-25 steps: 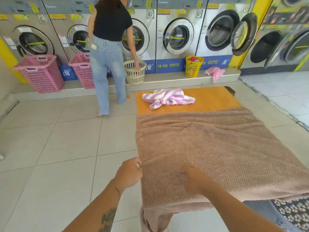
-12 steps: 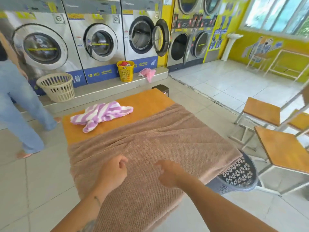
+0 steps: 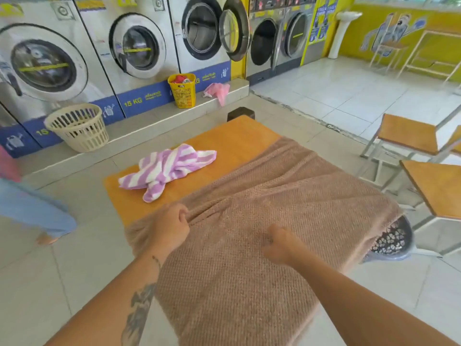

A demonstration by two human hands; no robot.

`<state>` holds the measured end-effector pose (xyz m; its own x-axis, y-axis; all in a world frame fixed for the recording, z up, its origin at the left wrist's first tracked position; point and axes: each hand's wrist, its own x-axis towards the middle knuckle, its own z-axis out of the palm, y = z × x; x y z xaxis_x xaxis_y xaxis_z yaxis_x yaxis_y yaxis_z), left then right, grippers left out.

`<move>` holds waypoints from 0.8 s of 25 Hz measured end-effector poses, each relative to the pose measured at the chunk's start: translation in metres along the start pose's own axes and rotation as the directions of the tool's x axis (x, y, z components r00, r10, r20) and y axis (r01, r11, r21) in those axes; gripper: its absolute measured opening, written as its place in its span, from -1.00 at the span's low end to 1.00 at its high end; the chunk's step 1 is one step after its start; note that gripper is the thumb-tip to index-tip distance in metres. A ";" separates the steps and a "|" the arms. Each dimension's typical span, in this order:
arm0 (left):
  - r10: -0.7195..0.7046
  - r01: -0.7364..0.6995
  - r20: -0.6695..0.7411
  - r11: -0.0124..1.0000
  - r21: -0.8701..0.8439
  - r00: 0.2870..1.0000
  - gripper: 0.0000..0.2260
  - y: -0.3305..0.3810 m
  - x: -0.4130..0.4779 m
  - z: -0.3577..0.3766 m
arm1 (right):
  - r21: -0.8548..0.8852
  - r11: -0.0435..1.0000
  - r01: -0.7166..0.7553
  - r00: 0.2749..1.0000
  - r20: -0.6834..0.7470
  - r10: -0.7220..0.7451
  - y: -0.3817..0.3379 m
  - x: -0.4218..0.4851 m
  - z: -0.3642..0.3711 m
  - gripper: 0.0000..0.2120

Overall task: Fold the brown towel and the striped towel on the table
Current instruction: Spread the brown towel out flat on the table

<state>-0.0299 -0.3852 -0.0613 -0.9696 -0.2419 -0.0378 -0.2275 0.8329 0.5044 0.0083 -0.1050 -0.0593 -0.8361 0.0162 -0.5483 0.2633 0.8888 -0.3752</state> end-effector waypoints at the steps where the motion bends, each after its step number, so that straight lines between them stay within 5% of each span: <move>1: 0.025 -0.025 -0.005 0.999 0.036 1.000 -0.77 -0.017 0.014 0.000 | -0.017 0.997 -0.071 0.997 -0.022 0.070 -0.008 0.004 0.013 -0.35; 5: 0.103 -0.141 0.149 0.953 0.268 0.983 -0.57 -0.079 0.045 0.008 | -0.018 0.978 -0.208 0.958 -0.205 0.200 -0.034 0.010 0.047 -0.41; 9: 0.152 -0.206 0.224 0.949 0.240 0.963 -0.44 -0.107 0.059 -0.004 | 0.018 0.976 -0.217 0.928 -0.308 0.211 -0.054 0.007 0.062 -0.65; 15: 0.046 -0.088 0.110 0.906 0.413 0.993 -0.53 -0.146 0.073 -0.042 | 0.146 0.989 0.030 0.962 -0.271 0.011 -0.092 -0.007 0.074 -0.72; 20: 0.277 -0.325 0.204 0.910 0.257 0.939 -0.68 -0.084 0.064 -0.046 | 0.221 0.973 -0.063 0.947 -0.295 0.129 -0.084 -0.024 0.072 -0.59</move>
<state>-0.0687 -0.4939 -0.0667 -0.9918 0.1055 -0.0720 0.0845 0.9647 0.2495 0.0407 -0.2130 -0.0686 -0.8997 0.2646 -0.3471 0.4155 0.7628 -0.4955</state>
